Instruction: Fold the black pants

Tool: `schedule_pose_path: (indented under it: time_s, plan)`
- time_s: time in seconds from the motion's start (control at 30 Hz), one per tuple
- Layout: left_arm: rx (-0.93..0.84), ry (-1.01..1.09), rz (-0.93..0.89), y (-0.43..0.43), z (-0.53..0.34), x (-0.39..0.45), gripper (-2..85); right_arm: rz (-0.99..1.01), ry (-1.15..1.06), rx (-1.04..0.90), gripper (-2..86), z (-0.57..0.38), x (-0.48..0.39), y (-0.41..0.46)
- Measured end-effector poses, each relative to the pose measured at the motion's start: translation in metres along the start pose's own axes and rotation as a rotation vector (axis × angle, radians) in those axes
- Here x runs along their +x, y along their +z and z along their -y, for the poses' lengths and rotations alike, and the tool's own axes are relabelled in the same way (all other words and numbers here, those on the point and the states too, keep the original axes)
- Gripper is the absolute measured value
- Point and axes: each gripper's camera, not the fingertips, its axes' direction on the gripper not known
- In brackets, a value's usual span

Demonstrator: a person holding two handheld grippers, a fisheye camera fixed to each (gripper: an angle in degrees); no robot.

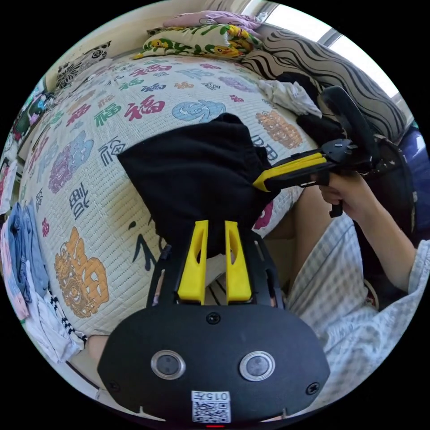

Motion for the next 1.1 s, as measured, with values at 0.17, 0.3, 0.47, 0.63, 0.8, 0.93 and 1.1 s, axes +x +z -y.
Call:
schedule_pose_path:
  time_s: [0.17, 0.3, 0.47, 0.63, 0.8, 0.93, 1.1]
  plan:
    - [-0.014, -0.035, -0.041, -0.026, 0.018, -0.033, 5.6, 0.219, 0.127, 0.096, 1.0, -0.008, 0.026, -0.011]
    - [0.109, -0.212, -0.197, -0.078, 0.012, -0.097, 7.5, 0.252, 0.157, 0.200, 8.0, -0.013, 0.046, -0.037]
    - [0.175, -0.371, -0.315, -0.115, 0.012, -0.190, 6.8, 0.358, 0.207, 0.185, 13.5, 0.017, 0.076, -0.028]
    - [0.114, -0.437, -0.500, -0.121, 0.027, -0.244, 9.8, 0.367, 0.228, 0.087, 14.8, 0.050, 0.064, 0.006]
    - [0.104, -0.438, -0.578, -0.148, 0.036, -0.277, 11.1, 0.380, 0.223, 0.058, 13.6, 0.072, 0.048, 0.021]
    - [0.111, -0.450, -0.655, -0.177, 0.036, -0.307, 9.7, 0.406, 0.223, 0.025, 9.7, 0.091, 0.042, 0.037]
    - [0.121, -0.437, -0.669, -0.232, 0.034, -0.334, 7.2, 0.425, 0.238, 0.046, 7.0, 0.106, 0.022, 0.039]
